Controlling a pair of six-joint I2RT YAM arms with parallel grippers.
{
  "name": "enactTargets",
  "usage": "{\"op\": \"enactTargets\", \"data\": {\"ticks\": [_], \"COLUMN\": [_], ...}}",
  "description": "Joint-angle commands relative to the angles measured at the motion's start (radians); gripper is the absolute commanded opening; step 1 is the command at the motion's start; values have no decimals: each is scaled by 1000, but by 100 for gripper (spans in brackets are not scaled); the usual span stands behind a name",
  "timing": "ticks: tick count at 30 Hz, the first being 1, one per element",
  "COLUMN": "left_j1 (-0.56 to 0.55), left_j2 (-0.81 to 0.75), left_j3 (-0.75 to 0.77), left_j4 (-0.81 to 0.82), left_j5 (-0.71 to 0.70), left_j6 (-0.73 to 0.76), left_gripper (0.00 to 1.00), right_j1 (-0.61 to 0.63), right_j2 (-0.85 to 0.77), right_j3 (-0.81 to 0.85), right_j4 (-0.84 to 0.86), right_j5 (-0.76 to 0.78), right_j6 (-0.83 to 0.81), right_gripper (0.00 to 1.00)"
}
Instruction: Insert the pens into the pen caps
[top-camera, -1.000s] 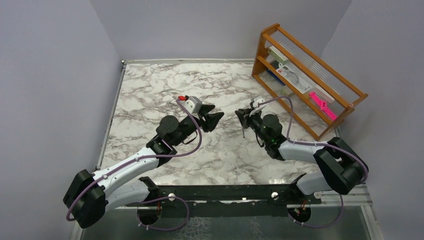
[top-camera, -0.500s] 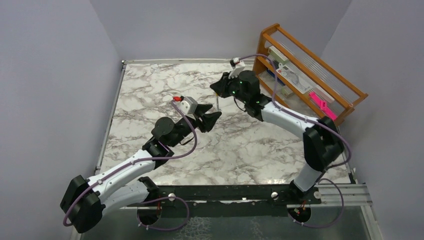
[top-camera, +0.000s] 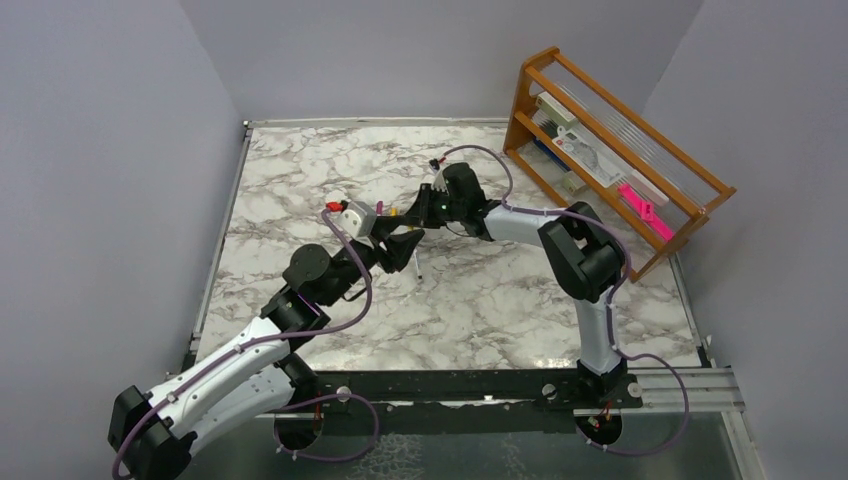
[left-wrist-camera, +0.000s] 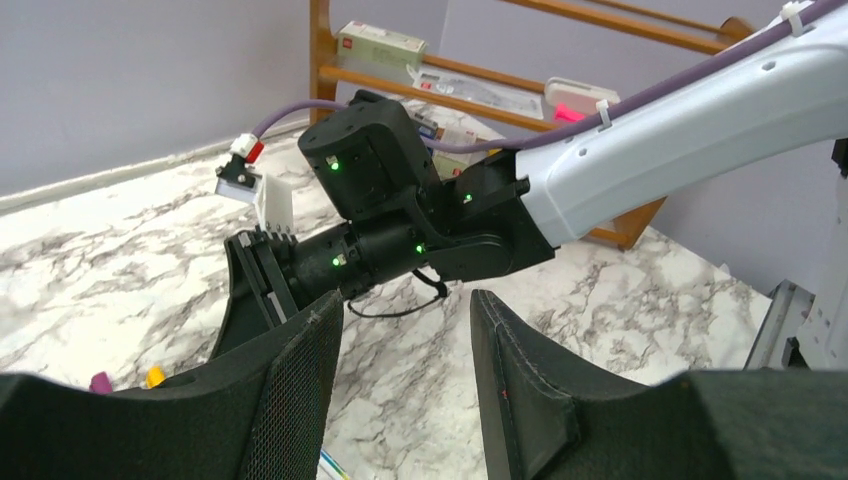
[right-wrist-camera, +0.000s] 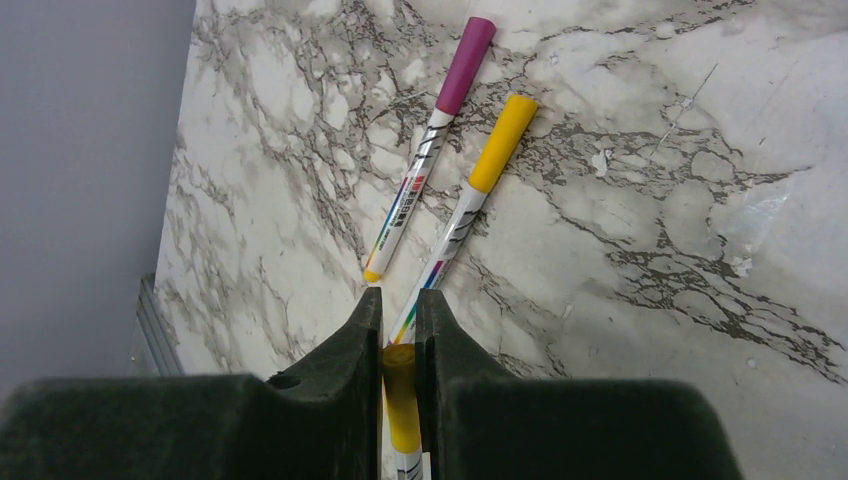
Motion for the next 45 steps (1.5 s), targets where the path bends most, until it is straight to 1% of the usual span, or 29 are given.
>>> {"op": "enactTargets", "data": {"ticks": [1, 4, 5, 8, 10, 12, 13, 16, 19, 21, 23, 26, 28, 30, 31, 33, 36, 40, 43, 45], "left_j1": [5, 5, 5, 5, 5, 5, 6, 5, 7, 8, 23, 62, 81, 92, 94, 94, 95, 93, 94, 94], "left_j2": [-25, -24, -21, 0, 31, 70, 92, 141, 170, 191, 228, 306, 360, 408, 433, 486, 589, 711, 783, 822], "left_j3": [-23, -27, -28, -30, -22, -6, 4, 28, 42, 62, 99, 157, 192, 214, 224, 248, 309, 379, 436, 463], "left_j4": [-61, -71, -73, -84, -103, -139, -160, -211, -236, -271, -324, -384, -411, -422, -424, -423, -437, -447, -482, -488], "left_j5": [-42, -57, -63, -94, -128, -185, -207, -265, -323, -369, -402, -364, -342, -327, -324, -314, -272, -278, -309, -288], "left_j6": [8, 1, -2, -14, -24, -44, -52, -79, -110, -137, -176, -202, -224, -237, -241, -243, -230, -214, -192, -188], "left_gripper": [52, 52, 52, 51, 50, 46, 45, 43, 42, 42, 41, 39, 37, 37, 35, 29, 20, 16, 16, 16], "right_j1": [0, -1, 0, 1, 0, 0, 0, 0, 0, 0, 1, 0, 0, 1, 2, 2, 2, 2, 2, 2], "right_j2": [51, 76, 82, 91, 101, 98, 85, 30, -46, -97, -149, -244, -311, -371, -395, -435, -508, -593, -634, -652], "right_j3": [53, 59, 57, 58, 71, 70, 59, 28, 1, -21, -52, -153, -239, -314, -344, -394, -472, -558, -584, -596], "right_j4": [101, 114, 124, 151, 152, 159, 173, 197, 193, 175, 147, 141, 151, 152, 140, 99, 94, 101, 79, 64], "right_j5": [0, 62, 82, 114, 118, 131, 144, 186, 226, 250, 275, 322, 355, 373, 372, 379, 404, 418, 427, 440], "right_j6": [48, 36, 34, 14, -16, -41, -55, -94, -141, -173, -204, -226, -230, -239, -244, -254, -239, -211, -200, -202], "right_gripper": [1, 1, 3, 22, 28, 39, 42, 46, 47, 46, 42, 34, 25, 8, 2, 1, 1, 1, 1, 1]}}
